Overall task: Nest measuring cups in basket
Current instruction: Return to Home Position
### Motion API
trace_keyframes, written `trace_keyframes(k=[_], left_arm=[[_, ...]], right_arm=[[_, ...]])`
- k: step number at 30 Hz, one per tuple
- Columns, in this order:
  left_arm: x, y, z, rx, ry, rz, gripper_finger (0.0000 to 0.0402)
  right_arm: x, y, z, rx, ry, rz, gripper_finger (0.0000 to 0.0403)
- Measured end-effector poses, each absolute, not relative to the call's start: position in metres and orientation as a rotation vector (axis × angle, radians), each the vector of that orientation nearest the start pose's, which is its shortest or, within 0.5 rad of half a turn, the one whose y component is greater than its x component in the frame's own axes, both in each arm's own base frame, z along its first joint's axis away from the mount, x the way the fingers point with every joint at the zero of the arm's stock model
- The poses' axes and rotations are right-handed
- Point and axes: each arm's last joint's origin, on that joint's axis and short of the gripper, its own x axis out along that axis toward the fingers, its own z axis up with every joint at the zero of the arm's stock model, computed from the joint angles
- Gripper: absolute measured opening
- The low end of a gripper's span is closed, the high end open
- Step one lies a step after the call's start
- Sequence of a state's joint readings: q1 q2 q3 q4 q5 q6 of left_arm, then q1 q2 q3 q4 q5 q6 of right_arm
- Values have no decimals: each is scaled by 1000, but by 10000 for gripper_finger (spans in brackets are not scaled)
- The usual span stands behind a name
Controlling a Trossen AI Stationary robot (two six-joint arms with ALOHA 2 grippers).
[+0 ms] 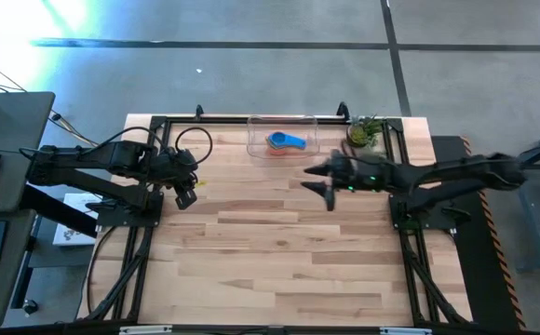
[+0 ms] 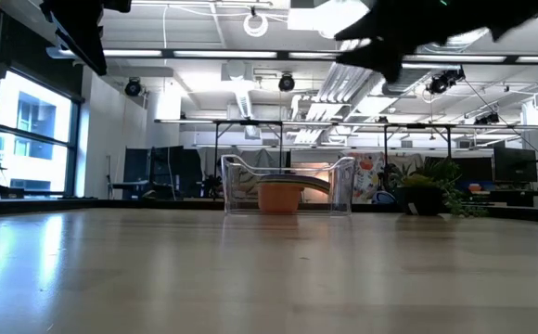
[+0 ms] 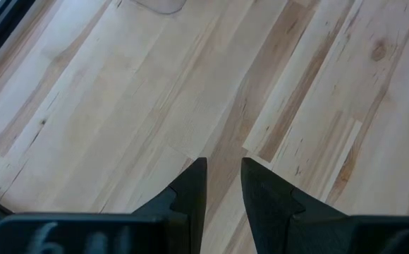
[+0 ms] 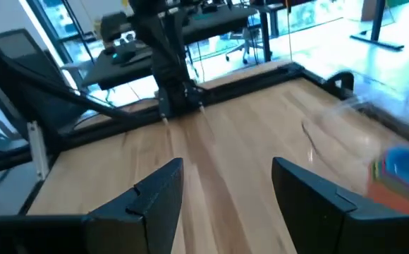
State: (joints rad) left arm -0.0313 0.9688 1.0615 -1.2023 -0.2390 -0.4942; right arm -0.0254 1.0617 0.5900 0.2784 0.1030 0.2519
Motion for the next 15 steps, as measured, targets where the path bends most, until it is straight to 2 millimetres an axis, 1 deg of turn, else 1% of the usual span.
trace_keyframes(k=[3,7,10,15], left_arm=[[152,2,318,-292,1025,451,78],[152,2,318,-292,1026,451,78],[152,2,318,-292,1026,451,78],[152,2,318,-292,1026,451,78]], right_arm=[[203,-8,235,277,140,-147,209],[171,-7,212,305,75,-139,209],[153,-6,200,258,37,-117,209],[132,-5,186,225,-27,-83,209]])
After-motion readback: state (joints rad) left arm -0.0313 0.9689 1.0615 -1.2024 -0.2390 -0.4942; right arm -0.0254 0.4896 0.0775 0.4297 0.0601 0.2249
